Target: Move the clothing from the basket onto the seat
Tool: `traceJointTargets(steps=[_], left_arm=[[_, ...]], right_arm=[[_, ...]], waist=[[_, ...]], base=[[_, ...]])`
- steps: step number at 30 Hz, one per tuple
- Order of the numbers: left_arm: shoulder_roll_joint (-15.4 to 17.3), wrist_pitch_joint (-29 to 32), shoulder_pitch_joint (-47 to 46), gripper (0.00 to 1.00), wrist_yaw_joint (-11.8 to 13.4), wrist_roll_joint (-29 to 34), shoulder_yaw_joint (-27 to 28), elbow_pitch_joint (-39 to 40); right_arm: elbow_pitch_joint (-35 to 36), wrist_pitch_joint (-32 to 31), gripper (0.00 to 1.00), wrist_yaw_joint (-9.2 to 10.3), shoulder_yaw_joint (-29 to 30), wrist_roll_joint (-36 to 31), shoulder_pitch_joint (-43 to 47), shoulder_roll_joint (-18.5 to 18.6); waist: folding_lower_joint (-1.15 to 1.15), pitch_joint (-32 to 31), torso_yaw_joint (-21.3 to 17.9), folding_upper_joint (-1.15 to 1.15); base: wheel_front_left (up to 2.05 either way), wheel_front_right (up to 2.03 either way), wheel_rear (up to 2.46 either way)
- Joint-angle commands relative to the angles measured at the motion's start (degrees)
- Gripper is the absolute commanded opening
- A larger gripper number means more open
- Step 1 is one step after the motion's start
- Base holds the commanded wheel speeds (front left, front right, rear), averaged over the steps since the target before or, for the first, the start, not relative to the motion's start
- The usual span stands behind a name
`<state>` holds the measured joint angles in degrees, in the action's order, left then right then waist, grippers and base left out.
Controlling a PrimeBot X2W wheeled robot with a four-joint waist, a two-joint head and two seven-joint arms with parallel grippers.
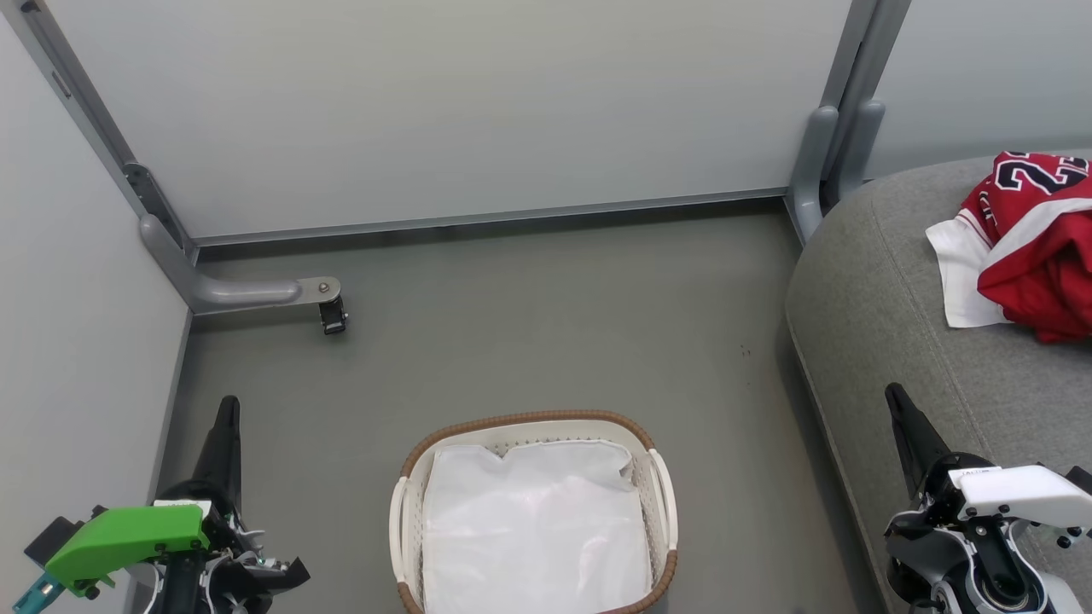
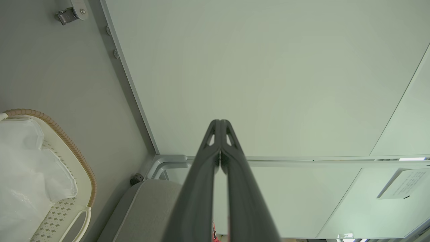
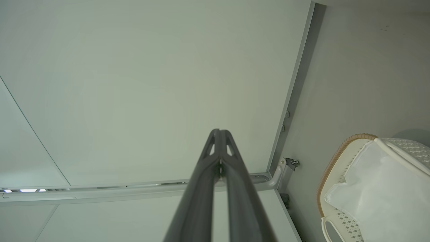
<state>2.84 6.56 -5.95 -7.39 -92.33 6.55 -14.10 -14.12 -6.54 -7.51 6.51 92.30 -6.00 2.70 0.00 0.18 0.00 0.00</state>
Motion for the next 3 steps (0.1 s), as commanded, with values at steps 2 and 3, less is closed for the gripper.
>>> traceJointTargets(steps=[2,3], left_arm=[[0.0,0.2,-0.6,0.00,-0.2,-0.2,0.1,0.1],[0.0,0.2,-0.6,0.00,-0.2,-0.2,0.1,0.1]], right_arm=[[0.3,-0.2,0.00,0.04,0.1,0.2,-0.4,0.3],[0.2,-0.2,0.00,0.04,0.1,0.2,-0.4,0.3]], waist=[[0.00,0.0,0.0,0.00],[0.00,0.0,0.0,0.00]], base=[[0.00,0.00,0.00],[0.00,0.00,0.00]])
